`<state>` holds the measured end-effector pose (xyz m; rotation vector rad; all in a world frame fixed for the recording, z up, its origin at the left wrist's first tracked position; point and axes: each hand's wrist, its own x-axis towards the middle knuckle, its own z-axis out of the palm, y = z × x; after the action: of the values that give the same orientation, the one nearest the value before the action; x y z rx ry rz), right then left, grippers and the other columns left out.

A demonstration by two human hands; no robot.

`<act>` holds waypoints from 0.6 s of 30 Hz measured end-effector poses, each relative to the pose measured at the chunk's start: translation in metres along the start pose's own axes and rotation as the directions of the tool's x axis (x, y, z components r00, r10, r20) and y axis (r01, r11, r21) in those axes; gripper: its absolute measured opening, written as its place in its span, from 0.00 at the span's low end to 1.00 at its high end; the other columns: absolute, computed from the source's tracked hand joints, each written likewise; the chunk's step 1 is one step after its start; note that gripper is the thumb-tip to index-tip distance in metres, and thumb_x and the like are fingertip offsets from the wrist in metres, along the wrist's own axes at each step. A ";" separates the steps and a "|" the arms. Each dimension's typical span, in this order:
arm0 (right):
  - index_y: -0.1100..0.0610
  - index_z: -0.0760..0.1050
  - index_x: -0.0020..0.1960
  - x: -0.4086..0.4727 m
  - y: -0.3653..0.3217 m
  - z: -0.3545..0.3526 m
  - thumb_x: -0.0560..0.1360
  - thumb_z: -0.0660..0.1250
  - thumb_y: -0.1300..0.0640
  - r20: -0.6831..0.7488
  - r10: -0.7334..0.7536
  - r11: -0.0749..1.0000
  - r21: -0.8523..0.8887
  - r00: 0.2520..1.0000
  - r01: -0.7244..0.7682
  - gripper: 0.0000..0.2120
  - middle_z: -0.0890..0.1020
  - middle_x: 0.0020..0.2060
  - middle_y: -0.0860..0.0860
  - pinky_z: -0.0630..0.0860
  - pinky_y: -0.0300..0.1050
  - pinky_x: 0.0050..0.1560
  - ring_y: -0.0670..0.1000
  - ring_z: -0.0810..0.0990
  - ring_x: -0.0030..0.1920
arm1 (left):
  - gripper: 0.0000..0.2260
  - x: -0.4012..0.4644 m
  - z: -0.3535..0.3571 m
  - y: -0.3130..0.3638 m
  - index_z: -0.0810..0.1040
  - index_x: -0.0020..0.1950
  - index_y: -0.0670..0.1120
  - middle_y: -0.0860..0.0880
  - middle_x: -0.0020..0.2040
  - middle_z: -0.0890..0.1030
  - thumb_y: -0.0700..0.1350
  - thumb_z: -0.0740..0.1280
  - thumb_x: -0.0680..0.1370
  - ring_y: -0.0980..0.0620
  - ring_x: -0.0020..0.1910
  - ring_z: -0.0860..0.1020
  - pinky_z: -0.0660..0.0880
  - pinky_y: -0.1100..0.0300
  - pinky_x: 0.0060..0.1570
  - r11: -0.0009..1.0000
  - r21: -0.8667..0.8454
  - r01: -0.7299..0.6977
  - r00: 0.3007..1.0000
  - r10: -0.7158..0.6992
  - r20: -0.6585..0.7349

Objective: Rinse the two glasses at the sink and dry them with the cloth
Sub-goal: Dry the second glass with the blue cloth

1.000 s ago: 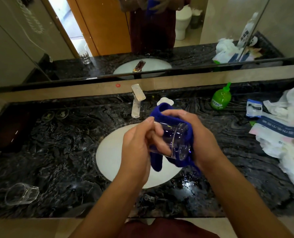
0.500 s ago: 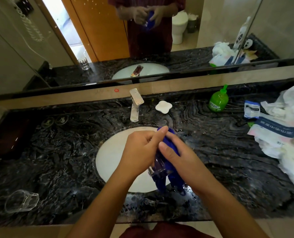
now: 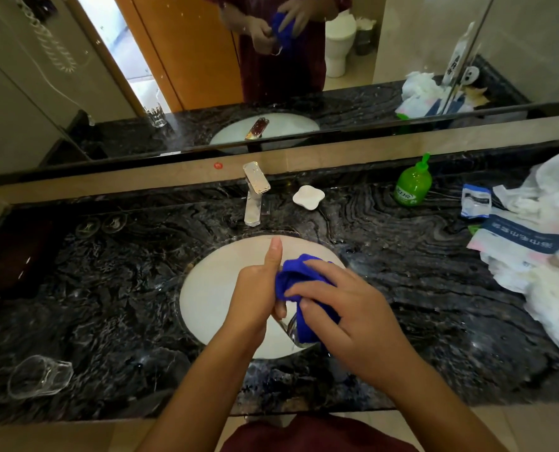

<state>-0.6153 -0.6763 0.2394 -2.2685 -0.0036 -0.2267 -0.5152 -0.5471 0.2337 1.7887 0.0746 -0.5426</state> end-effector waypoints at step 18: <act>0.54 0.83 0.54 0.004 0.023 -0.006 0.76 0.63 0.41 0.307 0.276 0.538 0.736 0.911 -0.411 0.19 0.87 0.50 0.55 0.81 0.45 0.54 0.52 0.86 0.51 | 0.28 -0.010 0.014 0.022 0.80 0.31 0.39 0.48 0.17 0.71 0.59 0.62 0.81 0.53 0.16 0.70 0.70 0.65 0.25 0.913 -0.145 -0.382 0.876 0.408 0.257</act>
<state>-0.6108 -0.6959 0.2266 -1.3270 0.2262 0.1584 -0.5216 -0.5641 0.2555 1.5638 -0.4523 -0.4814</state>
